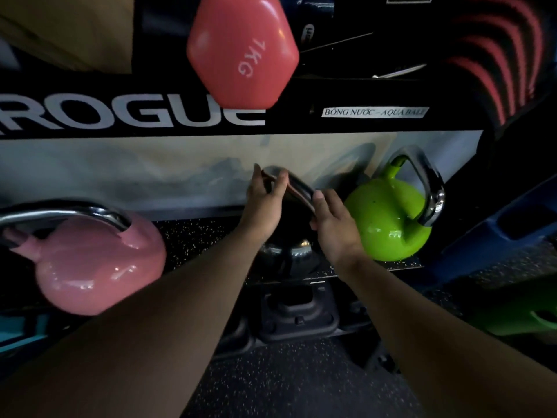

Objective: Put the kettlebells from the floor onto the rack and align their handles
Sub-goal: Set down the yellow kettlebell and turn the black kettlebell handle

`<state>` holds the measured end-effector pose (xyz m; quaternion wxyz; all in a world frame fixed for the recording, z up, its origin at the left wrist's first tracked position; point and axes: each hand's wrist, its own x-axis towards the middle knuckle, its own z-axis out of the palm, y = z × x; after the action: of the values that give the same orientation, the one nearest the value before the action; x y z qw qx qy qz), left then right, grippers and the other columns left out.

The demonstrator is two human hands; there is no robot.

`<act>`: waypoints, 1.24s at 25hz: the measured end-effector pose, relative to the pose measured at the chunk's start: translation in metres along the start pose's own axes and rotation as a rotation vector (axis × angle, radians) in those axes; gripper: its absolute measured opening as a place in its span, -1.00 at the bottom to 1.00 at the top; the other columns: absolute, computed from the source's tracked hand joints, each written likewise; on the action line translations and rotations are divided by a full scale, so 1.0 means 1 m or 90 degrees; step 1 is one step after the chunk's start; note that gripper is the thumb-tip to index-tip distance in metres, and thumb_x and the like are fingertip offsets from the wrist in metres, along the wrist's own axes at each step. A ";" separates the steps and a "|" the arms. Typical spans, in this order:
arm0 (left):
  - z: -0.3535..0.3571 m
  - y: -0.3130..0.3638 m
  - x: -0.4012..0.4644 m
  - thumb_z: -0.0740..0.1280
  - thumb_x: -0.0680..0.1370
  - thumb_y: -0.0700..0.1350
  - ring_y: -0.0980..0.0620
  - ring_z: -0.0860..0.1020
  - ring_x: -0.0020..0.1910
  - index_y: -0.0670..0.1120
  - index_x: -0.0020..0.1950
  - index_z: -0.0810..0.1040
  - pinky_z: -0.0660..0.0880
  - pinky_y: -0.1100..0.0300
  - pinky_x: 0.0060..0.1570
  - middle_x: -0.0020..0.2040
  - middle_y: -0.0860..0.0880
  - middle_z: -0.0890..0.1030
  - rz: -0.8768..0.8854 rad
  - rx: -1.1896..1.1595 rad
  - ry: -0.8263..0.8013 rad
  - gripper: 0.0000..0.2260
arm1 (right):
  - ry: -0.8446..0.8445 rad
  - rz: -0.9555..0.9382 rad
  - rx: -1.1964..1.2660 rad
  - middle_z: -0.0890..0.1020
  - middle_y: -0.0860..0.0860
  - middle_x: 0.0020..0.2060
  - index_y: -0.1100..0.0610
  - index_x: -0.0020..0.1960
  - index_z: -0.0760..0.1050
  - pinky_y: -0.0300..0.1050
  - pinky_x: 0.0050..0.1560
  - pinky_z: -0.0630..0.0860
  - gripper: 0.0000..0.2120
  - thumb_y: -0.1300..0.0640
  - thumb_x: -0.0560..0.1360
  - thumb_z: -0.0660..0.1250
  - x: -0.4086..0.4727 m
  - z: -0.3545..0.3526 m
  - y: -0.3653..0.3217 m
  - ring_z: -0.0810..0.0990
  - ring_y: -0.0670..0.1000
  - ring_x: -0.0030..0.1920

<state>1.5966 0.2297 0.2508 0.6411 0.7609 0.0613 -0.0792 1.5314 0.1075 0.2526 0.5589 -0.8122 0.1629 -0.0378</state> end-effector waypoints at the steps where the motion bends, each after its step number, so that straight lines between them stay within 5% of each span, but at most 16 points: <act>1: -0.003 0.003 0.005 0.16 0.61 0.20 -0.08 0.32 0.47 -0.01 0.62 -0.03 0.25 0.20 0.25 0.53 -0.10 0.31 0.000 0.018 -0.026 -0.32 | 0.013 -0.016 -0.005 0.56 -0.07 -0.28 -0.04 0.10 0.51 -0.10 -0.15 0.44 -0.74 -0.14 0.63 0.13 -0.005 0.004 0.002 0.55 0.00 -0.21; 5: 0.006 -0.001 -0.005 0.08 0.62 0.23 -0.11 0.42 0.39 0.03 0.59 0.09 0.35 0.04 0.32 0.44 -0.08 0.44 0.000 0.056 -0.021 -0.41 | -0.003 -0.039 0.039 0.61 -0.04 -0.38 -0.04 0.07 0.55 -0.13 -0.30 0.45 -0.79 -0.10 0.59 0.21 -0.002 -0.004 -0.001 0.60 -0.05 -0.41; 8: 0.008 -0.004 -0.006 0.06 0.65 0.18 0.02 0.39 0.37 0.07 0.58 0.10 0.29 0.19 0.22 0.40 0.01 0.43 0.019 0.010 -0.026 -0.48 | -0.043 -0.002 0.137 0.63 0.11 -0.34 -0.14 0.28 0.54 -0.11 -0.31 0.46 -0.69 -0.09 0.62 0.15 0.003 0.000 -0.004 0.58 0.03 -0.37; 13: -0.002 0.000 0.012 -0.03 0.65 0.20 -0.02 0.19 0.53 0.10 0.61 -0.06 0.10 0.26 0.27 0.60 -0.04 0.16 0.020 0.044 -0.140 -0.45 | -0.012 0.041 0.238 0.59 -0.01 0.26 -0.21 0.43 0.40 -0.26 -0.25 0.49 -0.62 -0.08 0.67 0.03 -0.019 0.033 -0.003 0.59 -0.07 -0.11; 15: -0.001 -0.001 0.014 -0.07 0.66 0.20 -0.02 0.18 0.54 0.11 0.60 -0.04 0.09 0.26 0.27 0.60 -0.05 0.15 0.026 0.045 -0.151 -0.47 | -0.008 0.046 0.279 0.55 -0.07 0.33 -0.17 0.46 0.38 -0.39 -0.22 0.49 -0.62 -0.06 0.68 0.03 -0.023 0.038 -0.004 0.60 -0.21 0.02; 17: 0.000 -0.003 0.015 -0.08 0.66 0.20 -0.02 0.18 0.54 0.11 0.60 -0.03 0.07 0.25 0.27 0.60 -0.04 0.14 0.033 0.043 -0.146 -0.48 | -0.007 0.051 0.291 0.55 -0.12 0.32 -0.17 0.46 0.37 -0.46 -0.23 0.48 -0.62 -0.07 0.68 0.04 -0.025 0.039 -0.004 0.57 -0.36 0.03; 20: 0.004 -0.008 0.019 -0.08 0.66 0.19 -0.03 0.22 0.52 0.13 0.59 0.01 0.11 0.25 0.28 0.59 -0.05 0.18 0.027 0.022 -0.133 -0.50 | -0.004 0.057 0.320 0.57 -0.11 0.30 -0.20 0.45 0.39 -0.45 -0.23 0.50 -0.63 -0.09 0.67 0.07 -0.026 0.040 -0.004 0.58 -0.17 0.14; 23: 0.005 -0.010 0.022 -0.08 0.66 0.20 -0.05 0.25 0.51 0.14 0.59 0.05 0.17 0.18 0.36 0.58 -0.06 0.22 0.022 0.017 -0.122 -0.51 | -0.009 0.048 0.346 0.55 0.02 0.12 -0.18 0.45 0.39 -0.33 -0.28 0.50 -0.63 -0.08 0.67 0.10 -0.024 0.041 -0.007 0.53 0.01 0.02; 31: 0.002 -0.008 0.022 -0.08 0.66 0.18 -0.06 0.30 0.49 0.08 0.56 0.17 0.19 0.02 0.47 0.54 -0.06 0.30 0.048 0.068 -0.095 -0.52 | -0.016 0.045 0.406 0.59 0.10 -0.05 -0.12 0.46 0.40 -0.24 -0.29 0.49 -0.63 -0.01 0.67 0.13 -0.026 0.045 -0.007 0.48 0.00 -0.23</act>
<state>1.6169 0.2291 0.2381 0.6052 0.7875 -0.0195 -0.1147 1.5192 0.1581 0.2450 0.7883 -0.5902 0.1641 -0.0572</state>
